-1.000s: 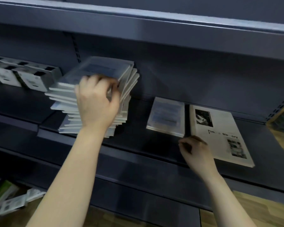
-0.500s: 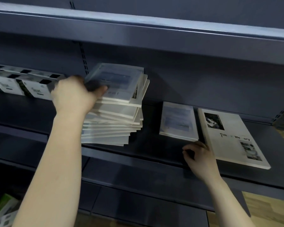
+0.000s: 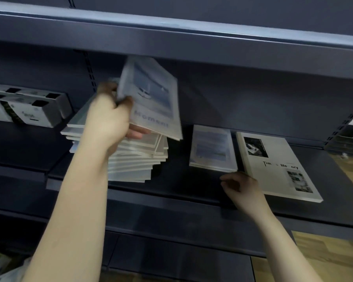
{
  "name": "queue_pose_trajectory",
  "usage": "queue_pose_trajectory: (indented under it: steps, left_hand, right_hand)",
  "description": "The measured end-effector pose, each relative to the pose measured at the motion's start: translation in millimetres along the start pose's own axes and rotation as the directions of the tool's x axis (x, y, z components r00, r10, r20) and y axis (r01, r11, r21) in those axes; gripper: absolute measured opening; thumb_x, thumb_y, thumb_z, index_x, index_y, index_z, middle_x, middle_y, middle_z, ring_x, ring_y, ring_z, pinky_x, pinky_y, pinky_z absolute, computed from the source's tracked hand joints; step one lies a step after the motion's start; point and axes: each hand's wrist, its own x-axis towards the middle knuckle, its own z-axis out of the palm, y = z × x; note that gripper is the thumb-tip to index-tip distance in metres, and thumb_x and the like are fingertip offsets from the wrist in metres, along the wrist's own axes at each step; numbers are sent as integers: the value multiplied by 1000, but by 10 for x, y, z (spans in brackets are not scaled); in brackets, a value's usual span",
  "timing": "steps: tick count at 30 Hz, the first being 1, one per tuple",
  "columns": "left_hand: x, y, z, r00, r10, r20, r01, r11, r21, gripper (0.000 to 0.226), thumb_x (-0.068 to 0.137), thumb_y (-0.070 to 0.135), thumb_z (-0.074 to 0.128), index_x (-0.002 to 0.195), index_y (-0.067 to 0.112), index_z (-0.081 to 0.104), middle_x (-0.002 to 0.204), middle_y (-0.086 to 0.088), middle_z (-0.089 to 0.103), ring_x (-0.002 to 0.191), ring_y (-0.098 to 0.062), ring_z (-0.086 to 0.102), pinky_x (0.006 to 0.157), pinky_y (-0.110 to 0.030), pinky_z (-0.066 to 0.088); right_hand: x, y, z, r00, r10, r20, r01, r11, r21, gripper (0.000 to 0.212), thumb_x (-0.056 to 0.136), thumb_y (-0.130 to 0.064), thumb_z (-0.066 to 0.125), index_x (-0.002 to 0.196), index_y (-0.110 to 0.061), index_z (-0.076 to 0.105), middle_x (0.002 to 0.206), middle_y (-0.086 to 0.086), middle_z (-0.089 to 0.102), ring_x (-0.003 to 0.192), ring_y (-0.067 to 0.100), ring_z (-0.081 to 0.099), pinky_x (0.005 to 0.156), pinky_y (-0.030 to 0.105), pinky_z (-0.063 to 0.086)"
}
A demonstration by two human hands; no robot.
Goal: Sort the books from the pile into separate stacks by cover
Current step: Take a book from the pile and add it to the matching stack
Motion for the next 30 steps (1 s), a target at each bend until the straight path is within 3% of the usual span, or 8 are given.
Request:
queue_pose_trajectory:
  steps: [2, 5, 9, 12, 15, 18, 23, 30]
  left_hand:
    - [-133, -2, 180, 998, -12, 68, 17, 996, -85, 12, 101, 15, 40, 112, 15, 35, 101, -9, 60, 56, -33, 68, 38, -24, 48]
    - [-378, -79, 543, 986, -27, 166, 63, 975, -214, 7, 102, 15, 38, 109, 16, 37, 103, -9, 62, 57, -32, 69, 36, -22, 46]
    - [-654, -355, 1028, 974, -11, 227, 91, 933, -348, 14, 100, 14, 42, 103, 27, 41, 101, -6, 64, 61, -28, 69, 38, -23, 47]
    - [-783, -583, 1270, 960, -36, 277, 124, 944, -306, 17, 100, 20, 44, 115, 21, 39, 103, -5, 62, 67, -26, 70, 45, -28, 52]
    - [-778, -790, 1364, 956, -84, 281, 147, 967, -210, 23, 98, 25, 49, 119, 19, 42, 104, -1, 62, 82, -16, 68, 54, -30, 56]
    - [-670, -1034, 1322, 965, -27, 262, 7, 997, 79, 25, 96, 43, 42, 109, 25, 54, 93, 6, 65, 84, -12, 64, 69, -35, 54]
    - [-523, -1417, 1277, 933, 220, 286, -355, 701, 618, 36, 96, 37, 29, 104, 18, 58, 98, 0, 59, 89, -20, 54, 69, -30, 38]
    - [-547, -1648, 1332, 927, 203, 315, -371, 614, 696, 45, 93, 37, 25, 122, 17, 54, 117, -6, 59, 103, -27, 55, 85, -39, 44]
  right_hand:
    - [9, -89, -87, 999, 40, 15, -42, 988, 148, 14, 82, -11, 67, 89, -23, 70, 94, -5, 67, 84, -2, 62, 71, 1, 39]
    - [33, -211, -203, 996, 87, 26, -91, 942, 324, 16, 91, -16, 56, 97, -22, 70, 91, -11, 71, 84, -1, 65, 75, 12, 46]
    - [52, -366, -406, 968, 250, 31, -186, 628, 756, 37, 101, -36, 32, 107, -13, 61, 87, 9, 74, 75, 23, 71, 64, 32, 57]
    - [72, -342, -525, 944, 315, 99, -251, 492, 833, 36, 91, -41, 48, 106, -11, 61, 92, 8, 72, 85, 27, 70, 57, 32, 56]
    - [87, -212, -534, 945, 312, 95, -260, 546, 796, 19, 90, -9, 57, 109, -9, 60, 90, 5, 69, 85, 25, 67, 54, 26, 54]
    - [97, -132, -539, 943, 330, 47, -254, 618, 744, 21, 93, -4, 52, 111, -9, 60, 88, 7, 68, 73, 20, 66, 56, 30, 56]
    - [171, -39, -504, 939, 338, 64, -301, 718, 628, 15, 96, -7, 49, 99, -16, 61, 86, 9, 68, 72, 24, 65, 65, 40, 57]
    - [310, 5, -299, 940, 325, 107, -334, 806, 489, 15, 94, -8, 52, 92, -22, 52, 89, 0, 61, 80, 11, 62, 53, 18, 53]
